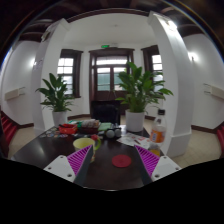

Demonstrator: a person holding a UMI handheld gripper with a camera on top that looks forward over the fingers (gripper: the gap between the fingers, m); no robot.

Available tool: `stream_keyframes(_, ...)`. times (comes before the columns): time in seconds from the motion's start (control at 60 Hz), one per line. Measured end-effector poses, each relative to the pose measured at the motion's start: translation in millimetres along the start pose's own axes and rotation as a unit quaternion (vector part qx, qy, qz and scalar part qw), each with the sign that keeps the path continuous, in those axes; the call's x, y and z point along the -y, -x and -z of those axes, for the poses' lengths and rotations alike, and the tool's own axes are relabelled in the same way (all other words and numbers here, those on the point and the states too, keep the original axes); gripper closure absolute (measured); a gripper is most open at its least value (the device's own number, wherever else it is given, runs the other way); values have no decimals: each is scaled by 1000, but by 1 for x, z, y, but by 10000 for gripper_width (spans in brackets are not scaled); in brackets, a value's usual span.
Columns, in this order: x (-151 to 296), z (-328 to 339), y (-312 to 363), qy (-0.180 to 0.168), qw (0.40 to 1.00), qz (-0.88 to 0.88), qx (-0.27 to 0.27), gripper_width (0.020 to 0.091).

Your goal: Pour water

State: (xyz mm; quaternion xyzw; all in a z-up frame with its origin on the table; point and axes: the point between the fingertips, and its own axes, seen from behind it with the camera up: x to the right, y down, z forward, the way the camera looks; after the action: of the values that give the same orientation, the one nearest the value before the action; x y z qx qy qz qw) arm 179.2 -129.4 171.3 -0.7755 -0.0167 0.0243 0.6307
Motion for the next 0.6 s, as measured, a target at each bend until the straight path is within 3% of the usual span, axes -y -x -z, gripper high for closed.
stream_keyframes(0.25, 17, -23, -68, -16, 997, -14, -78, 284)
stream_keyframes(0.6, 54, -114, -82, -28, 997, 1, -77, 272)
